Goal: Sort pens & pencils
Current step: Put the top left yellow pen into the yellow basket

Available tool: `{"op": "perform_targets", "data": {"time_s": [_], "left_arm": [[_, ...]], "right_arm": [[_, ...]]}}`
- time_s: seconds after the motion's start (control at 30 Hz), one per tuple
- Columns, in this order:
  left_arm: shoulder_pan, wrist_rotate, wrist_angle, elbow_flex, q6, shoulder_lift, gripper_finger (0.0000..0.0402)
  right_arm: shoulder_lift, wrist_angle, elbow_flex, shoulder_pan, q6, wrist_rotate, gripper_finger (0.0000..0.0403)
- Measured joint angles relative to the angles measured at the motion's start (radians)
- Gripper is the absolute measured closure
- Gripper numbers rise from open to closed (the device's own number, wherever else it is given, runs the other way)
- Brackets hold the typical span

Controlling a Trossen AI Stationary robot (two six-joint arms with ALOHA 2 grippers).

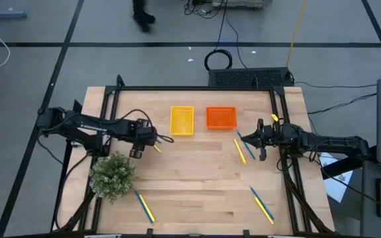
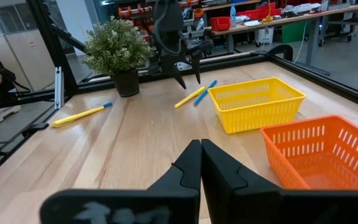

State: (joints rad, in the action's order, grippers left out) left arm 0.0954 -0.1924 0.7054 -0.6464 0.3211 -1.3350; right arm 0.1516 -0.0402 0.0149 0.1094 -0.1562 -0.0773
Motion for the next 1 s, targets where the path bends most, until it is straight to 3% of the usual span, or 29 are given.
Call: {"op": "perform_targets", "data": {"time_s": [0.37,0.67,1.0], "left_arm": [[0.076,0.095,-0.011,0.000,0.109,-0.035,0.0209],[0.089,-0.009,-0.103,-0.003,0.157,-0.120,0.0263],[0.089,-0.008,-0.109,-0.002,0.202,-0.121,0.0270]], "right_arm": [[0.000,0.000,0.000,0.000,0.000,0.000,0.0403],[0.000,0.000,0.000,0.000,0.000,0.000,0.0403],[0.000,0.000,0.000,0.000,0.000,0.000,0.0403]]}}
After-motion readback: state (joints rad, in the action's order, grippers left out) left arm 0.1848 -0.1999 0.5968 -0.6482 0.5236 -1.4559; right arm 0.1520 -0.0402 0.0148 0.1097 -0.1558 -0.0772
